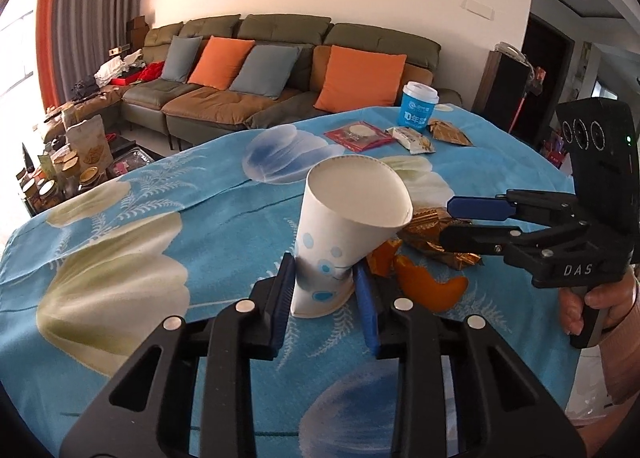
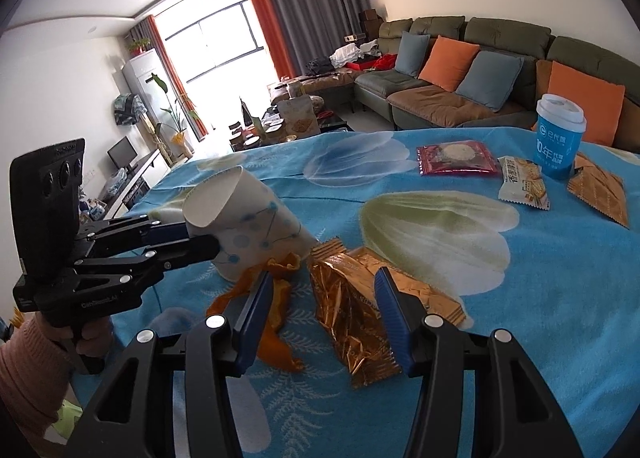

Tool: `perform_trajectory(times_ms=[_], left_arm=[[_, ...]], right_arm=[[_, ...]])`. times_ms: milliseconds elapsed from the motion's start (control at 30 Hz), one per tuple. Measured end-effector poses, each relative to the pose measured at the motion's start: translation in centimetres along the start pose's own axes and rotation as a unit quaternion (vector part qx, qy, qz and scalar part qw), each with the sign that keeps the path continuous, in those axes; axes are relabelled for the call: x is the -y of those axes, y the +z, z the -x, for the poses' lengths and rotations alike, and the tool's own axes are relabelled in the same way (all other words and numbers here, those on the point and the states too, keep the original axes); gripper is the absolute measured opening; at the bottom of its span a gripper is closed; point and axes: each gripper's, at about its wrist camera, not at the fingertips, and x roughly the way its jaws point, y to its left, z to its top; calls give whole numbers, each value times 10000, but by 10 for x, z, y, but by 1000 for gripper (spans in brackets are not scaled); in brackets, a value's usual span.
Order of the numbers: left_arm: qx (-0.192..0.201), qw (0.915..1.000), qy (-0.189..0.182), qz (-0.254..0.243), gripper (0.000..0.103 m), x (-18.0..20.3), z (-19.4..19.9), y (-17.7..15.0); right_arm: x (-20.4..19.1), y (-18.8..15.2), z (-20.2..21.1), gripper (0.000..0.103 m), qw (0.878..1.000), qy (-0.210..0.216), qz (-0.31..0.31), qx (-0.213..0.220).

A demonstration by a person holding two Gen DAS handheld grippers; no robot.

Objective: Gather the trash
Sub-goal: 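Grasp the white paper cup rim with the left gripper, then grasp the orange peel with the right gripper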

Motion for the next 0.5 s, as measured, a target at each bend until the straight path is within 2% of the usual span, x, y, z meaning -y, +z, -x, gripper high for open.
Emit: perform_trajectory(times_ms=[133, 400, 500], left_arm=[[84, 9999, 29, 114, 29, 0, 10, -3], [243, 9986, 294, 365, 29, -3, 49, -18], [281, 9976, 412, 477, 29, -6, 65, -29]], right_arm=[[-3, -1, -1, 49, 9999, -89, 124, -37], [-10, -1, -5, 30, 9981, -441, 412, -142], [-12, -2, -4, 27, 9977, -471, 467, -128]])
